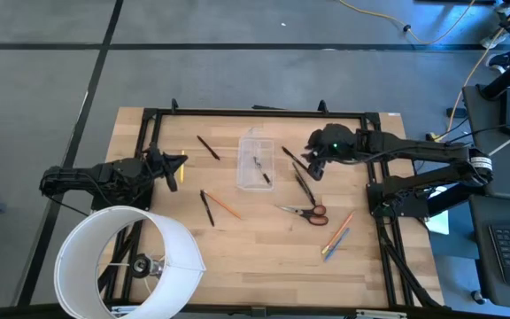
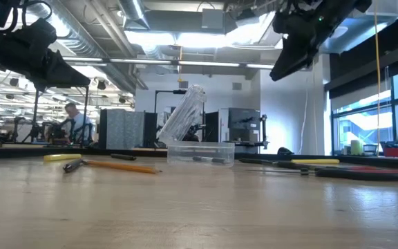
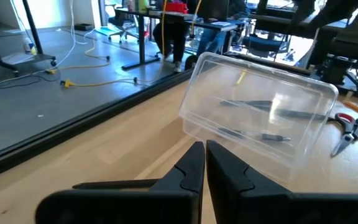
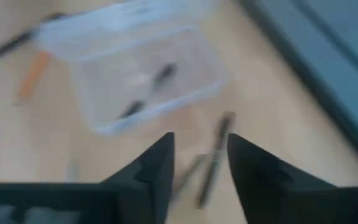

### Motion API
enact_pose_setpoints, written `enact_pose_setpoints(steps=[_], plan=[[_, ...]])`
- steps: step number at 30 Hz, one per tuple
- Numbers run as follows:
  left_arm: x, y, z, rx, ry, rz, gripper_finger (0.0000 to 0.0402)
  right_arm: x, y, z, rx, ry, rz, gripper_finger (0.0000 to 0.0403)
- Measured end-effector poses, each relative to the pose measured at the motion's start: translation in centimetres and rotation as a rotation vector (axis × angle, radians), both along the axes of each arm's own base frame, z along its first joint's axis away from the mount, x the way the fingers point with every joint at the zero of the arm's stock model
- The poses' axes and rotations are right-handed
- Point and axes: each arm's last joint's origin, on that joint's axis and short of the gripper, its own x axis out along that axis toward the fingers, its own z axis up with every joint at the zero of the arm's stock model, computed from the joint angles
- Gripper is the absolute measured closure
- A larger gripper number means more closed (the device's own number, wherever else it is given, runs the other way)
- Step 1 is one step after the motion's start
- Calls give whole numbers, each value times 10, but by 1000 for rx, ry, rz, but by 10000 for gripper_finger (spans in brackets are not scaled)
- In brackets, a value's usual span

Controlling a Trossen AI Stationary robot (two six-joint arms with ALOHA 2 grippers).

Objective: Pick & place school supplies into a supply box
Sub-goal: Put the right yellow pen into the transparent supply box

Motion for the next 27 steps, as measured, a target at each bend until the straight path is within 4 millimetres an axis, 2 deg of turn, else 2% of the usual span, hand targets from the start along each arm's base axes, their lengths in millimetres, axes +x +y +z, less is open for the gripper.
enact_pose_setpoints(steps=[6,12,17,21,27], plan=[[0,0,0,0,0,0,392,-4,-8,1,-191,64,-174,169],[0,0,0,0,0,0,389,-7,-13,2,-249,74,-279,149],[0,0,0,0,0,0,393,-18,-34,-3,-95,86,-322,148],[0,0,0,0,0,0,393,-31,-53,-7,-40,131,-385,148],[0,0,0,0,0,0,395,-49,-79,-9,76,106,-464,148]])
